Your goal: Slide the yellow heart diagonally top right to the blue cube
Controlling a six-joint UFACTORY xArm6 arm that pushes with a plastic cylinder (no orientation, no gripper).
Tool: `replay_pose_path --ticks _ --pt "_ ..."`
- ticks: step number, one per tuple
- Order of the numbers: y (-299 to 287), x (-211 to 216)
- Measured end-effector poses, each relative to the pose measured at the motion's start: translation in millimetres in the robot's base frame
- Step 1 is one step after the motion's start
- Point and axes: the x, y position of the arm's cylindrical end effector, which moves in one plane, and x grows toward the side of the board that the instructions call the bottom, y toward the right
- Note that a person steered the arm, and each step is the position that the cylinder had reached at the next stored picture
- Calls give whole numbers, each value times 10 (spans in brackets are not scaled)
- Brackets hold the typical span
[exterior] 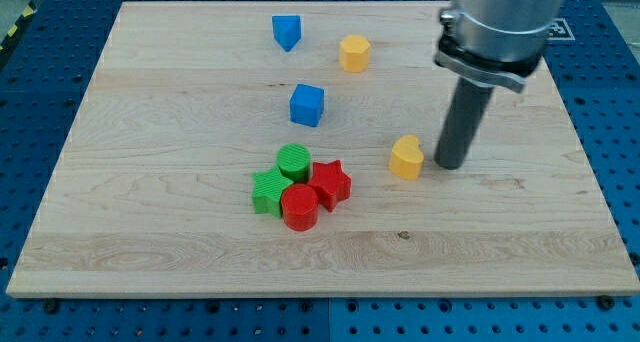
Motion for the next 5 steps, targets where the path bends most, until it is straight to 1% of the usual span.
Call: replay_pose_path --ticks 1,2,3,5 --pt "64 294" --pt "-124 355" --pt "-453 326" --pt "-488 110"
